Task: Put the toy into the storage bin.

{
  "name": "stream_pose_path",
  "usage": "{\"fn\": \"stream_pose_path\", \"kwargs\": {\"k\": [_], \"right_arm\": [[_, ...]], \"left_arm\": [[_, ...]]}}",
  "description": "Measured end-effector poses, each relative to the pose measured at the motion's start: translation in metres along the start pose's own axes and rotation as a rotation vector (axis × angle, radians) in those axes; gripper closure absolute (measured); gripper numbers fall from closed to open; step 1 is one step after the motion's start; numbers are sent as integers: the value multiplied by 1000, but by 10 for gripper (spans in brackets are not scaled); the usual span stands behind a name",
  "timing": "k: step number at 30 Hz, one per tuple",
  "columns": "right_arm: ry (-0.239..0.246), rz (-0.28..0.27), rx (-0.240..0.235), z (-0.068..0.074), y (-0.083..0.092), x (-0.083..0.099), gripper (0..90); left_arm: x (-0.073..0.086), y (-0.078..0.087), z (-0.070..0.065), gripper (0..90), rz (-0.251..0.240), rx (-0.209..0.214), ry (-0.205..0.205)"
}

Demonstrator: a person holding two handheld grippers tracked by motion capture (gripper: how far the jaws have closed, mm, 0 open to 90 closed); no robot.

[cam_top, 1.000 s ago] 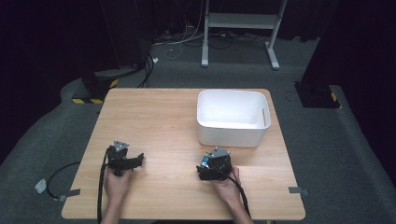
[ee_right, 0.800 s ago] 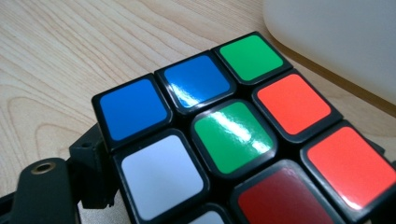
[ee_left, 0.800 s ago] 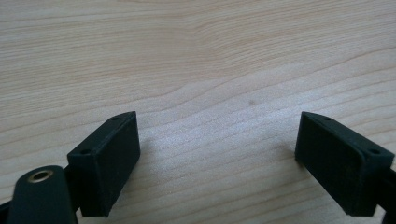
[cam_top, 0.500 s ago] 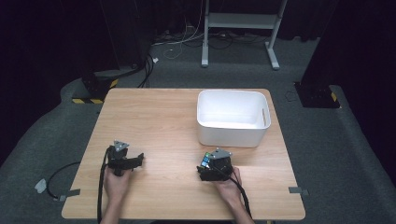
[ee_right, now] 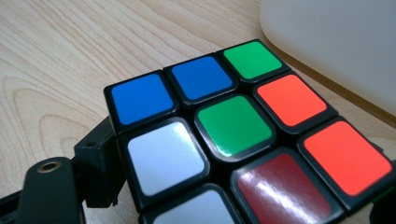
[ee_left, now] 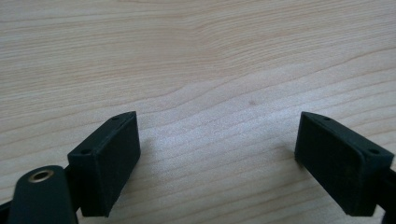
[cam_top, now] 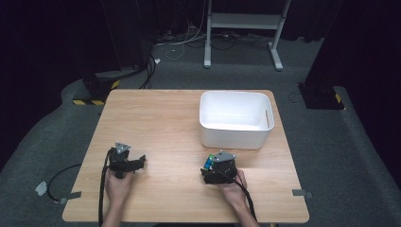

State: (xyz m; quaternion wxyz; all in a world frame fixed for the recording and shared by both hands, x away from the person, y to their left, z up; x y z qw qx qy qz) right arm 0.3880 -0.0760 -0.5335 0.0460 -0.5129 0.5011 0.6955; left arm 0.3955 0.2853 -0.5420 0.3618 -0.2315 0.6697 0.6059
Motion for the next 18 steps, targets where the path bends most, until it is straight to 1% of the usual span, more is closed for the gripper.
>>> {"fn": "stream_pose_path", "kwargs": {"k": [3, 7, 12, 18], "right_arm": [[4, 1, -2, 0, 1, 0, 173], [-4, -3, -15, -1, 6, -1, 175], [9, -10, -11, -2, 12, -3, 177], [-7, -17, -27, -5, 19, -4, 179]], "left_arm": [[0, 0, 0, 144, 0, 0, 0], [0, 0, 0, 144, 0, 0, 0], [0, 0, 0, 144, 0, 0, 0], [0, 0, 0, 144, 0, 0, 0]]}}
Point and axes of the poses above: each handheld gripper's, and its own axes: y roughly backward along the jaws, x roughly out of its underside, z roughly to its left, the point moved 2 cm from there along -y, roughly forward along the jaws, and after that the axes turned 3 degrees about -z, right-handed, at the moved point
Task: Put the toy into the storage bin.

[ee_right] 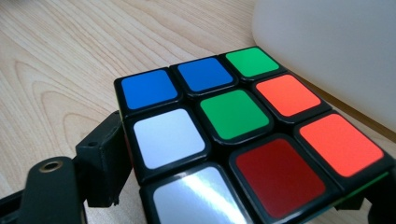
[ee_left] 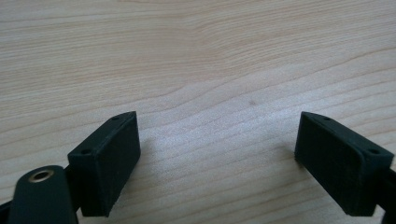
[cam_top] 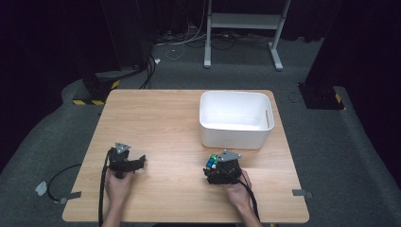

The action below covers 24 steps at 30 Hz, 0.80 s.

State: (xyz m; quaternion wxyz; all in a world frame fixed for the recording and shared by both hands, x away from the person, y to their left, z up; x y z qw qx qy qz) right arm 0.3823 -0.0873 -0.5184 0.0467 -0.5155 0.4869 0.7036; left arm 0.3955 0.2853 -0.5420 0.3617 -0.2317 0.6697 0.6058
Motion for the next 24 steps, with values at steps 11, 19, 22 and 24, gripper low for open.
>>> {"fn": "stream_pose_path", "kwargs": {"k": [11, 19, 22, 24], "right_arm": [[-3, -7, -16, -3, 9, -1, 183], [-3, -6, -16, -6, 14, 0, 185], [-9, -5, -13, -9, 17, 1, 186], [-14, -1, -9, -11, 19, 2, 186]], "left_arm": [[0, 0, 0, 144, 0, 0, -1], [0, 0, 0, 145, 0, 0, 0], [0, 0, 0, 144, 0, 0, -1], [0, 0, 0, 144, 0, 0, 0]]}}
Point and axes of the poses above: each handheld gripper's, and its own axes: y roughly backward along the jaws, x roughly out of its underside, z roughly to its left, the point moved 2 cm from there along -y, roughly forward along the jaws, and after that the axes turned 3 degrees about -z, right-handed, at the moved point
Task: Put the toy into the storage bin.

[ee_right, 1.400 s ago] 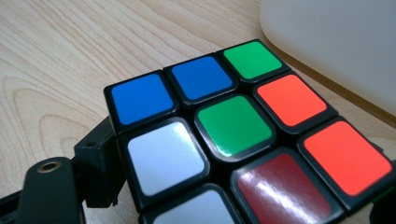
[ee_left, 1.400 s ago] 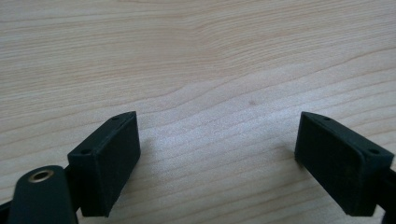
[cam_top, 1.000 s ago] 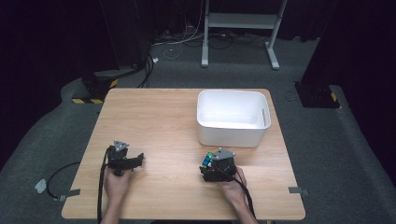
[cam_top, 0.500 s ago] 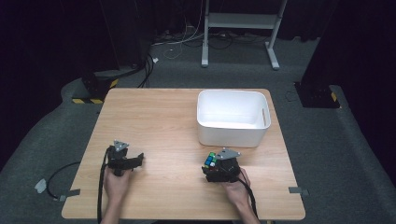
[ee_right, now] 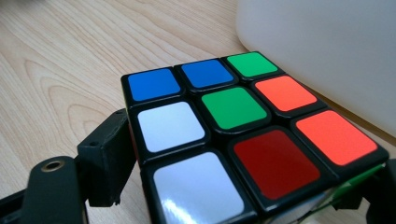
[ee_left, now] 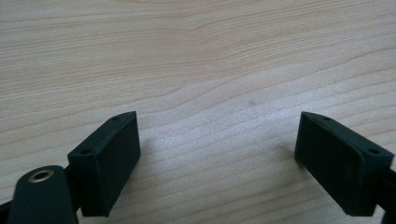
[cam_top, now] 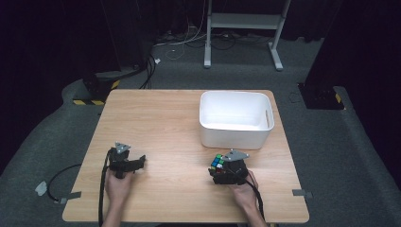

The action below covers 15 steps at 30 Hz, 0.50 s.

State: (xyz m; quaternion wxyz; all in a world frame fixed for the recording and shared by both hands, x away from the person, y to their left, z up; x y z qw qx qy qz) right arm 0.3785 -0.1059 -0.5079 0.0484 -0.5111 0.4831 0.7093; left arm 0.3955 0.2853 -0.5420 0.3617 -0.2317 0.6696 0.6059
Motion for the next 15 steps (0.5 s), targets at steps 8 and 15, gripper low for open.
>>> {"fn": "stream_pose_path", "kwargs": {"k": [8, 15], "right_arm": [[-8, -2, 11, -4, 5, 2, 188], [-10, -4, 15, -7, 10, -1, 189]], "left_arm": [[0, 0, 0, 144, 0, 0, 0], [0, 0, 0, 145, 0, 0, 0]]}}
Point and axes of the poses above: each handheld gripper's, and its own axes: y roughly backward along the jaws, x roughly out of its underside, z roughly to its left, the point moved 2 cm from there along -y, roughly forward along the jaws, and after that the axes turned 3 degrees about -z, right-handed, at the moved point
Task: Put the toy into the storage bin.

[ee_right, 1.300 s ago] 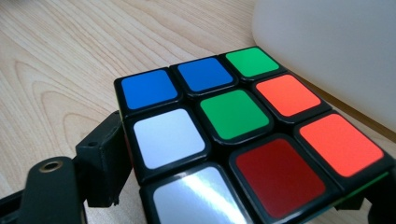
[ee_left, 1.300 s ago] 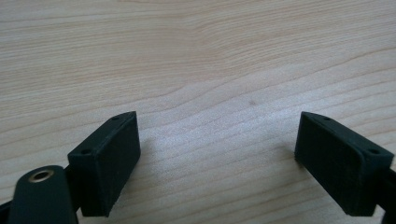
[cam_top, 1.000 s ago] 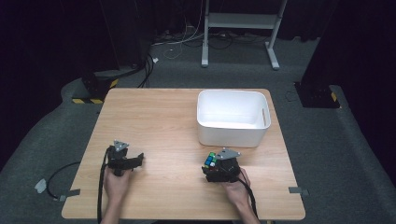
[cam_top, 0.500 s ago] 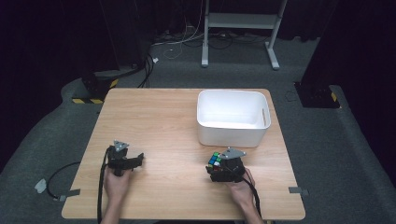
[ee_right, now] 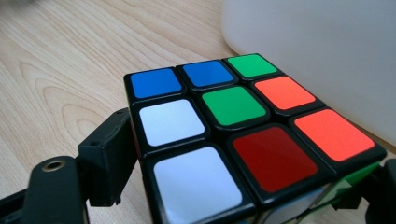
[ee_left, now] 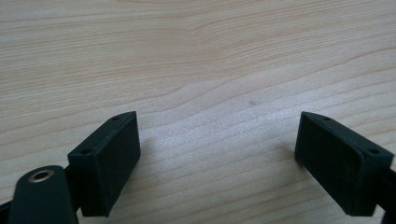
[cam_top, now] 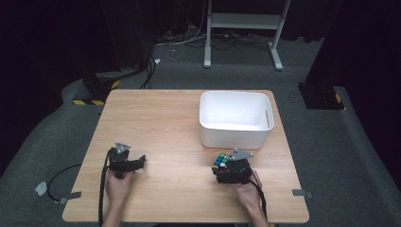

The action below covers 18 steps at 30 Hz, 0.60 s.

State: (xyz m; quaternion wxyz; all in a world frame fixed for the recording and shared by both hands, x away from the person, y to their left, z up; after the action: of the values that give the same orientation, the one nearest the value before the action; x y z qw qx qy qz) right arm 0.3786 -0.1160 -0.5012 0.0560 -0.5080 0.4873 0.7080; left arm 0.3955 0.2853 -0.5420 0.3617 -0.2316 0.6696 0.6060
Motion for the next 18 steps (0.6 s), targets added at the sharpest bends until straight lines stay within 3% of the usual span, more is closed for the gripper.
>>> {"fn": "stream_pose_path", "kwargs": {"k": [18], "right_arm": [[-6, -6, -10, -5, 16, -12, 193]], "left_arm": [[0, 0, 0, 144, 1, 0, -2]]}}
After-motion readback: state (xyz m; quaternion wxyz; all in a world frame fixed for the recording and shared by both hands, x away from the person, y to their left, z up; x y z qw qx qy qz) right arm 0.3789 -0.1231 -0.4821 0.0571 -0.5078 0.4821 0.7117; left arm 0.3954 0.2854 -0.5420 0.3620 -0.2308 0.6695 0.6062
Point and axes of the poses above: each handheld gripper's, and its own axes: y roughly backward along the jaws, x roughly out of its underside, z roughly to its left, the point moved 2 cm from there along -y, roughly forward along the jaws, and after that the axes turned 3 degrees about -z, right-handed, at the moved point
